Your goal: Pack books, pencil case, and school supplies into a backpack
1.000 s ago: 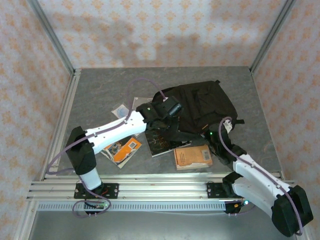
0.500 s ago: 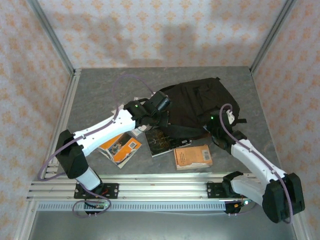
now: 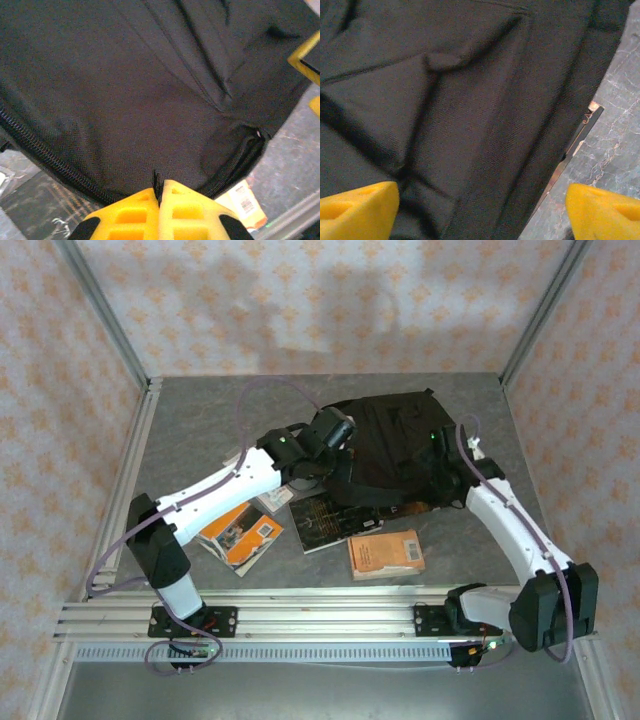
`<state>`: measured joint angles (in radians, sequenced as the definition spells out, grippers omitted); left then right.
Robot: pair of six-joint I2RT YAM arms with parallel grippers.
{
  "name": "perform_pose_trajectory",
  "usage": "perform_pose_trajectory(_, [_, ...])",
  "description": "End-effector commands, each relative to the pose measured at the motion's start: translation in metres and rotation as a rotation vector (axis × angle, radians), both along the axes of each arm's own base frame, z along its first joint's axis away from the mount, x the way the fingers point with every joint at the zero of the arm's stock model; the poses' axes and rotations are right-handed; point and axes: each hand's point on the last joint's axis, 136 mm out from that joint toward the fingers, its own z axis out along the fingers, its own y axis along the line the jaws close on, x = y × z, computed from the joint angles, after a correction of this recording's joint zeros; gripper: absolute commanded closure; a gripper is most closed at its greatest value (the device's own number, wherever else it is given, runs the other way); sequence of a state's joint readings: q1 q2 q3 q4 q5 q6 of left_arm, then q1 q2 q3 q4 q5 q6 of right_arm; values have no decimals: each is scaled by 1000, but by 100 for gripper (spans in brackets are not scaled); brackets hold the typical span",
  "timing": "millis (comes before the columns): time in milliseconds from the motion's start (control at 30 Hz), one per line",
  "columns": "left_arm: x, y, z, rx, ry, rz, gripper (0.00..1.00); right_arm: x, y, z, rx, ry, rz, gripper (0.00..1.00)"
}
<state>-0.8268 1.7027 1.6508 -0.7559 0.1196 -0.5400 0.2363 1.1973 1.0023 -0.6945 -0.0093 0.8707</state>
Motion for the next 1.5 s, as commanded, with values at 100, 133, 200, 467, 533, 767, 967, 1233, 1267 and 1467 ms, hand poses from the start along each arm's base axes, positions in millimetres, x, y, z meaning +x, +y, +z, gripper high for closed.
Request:
perform_pose_trajectory(100, [-25, -28, 24, -50, -24, -61, 100, -49, 9, 6, 135, 65, 1, 19])
perform_pose_trajectory(133, [-30, -30, 25, -54, -26, -66, 100, -53, 13, 7, 171, 58, -7, 22])
perform_pose_trajectory(200, [-38, -33, 27, -58, -33, -70, 100, -61, 19, 9, 244, 45, -18, 25])
perform_pose_trajectory(467, [-65, -43, 27, -65, -35, -98, 100, -84, 57, 3, 509, 105, 9, 24])
perform_pose_trajectory(533, [-70, -48, 25, -65, -36, -107, 100, -85, 62, 2, 539, 103, 13, 25])
perform_pose_trajectory(767, [-73, -48, 15, -23, -47, -110, 100, -91, 61, -27, 472, 159, 22, 76])
perform_pose_trajectory(967, [-66, -23, 1, 103, -93, -79, 100, -95, 44, -45, 336, 198, 23, 100])
perform_pose_trajectory(1233, [-62, -1, -10, 244, -137, -86, 100, -90, 35, -48, 237, 201, 61, 100])
perform_pose_trajectory(1267, [-61, 2, -10, 264, -146, -86, 100, -90, 34, -48, 224, 199, 69, 100])
perform_pose_trajectory(1467, [-52, 22, -7, 338, -185, -57, 100, -91, 23, -50, 135, 199, 87, 100])
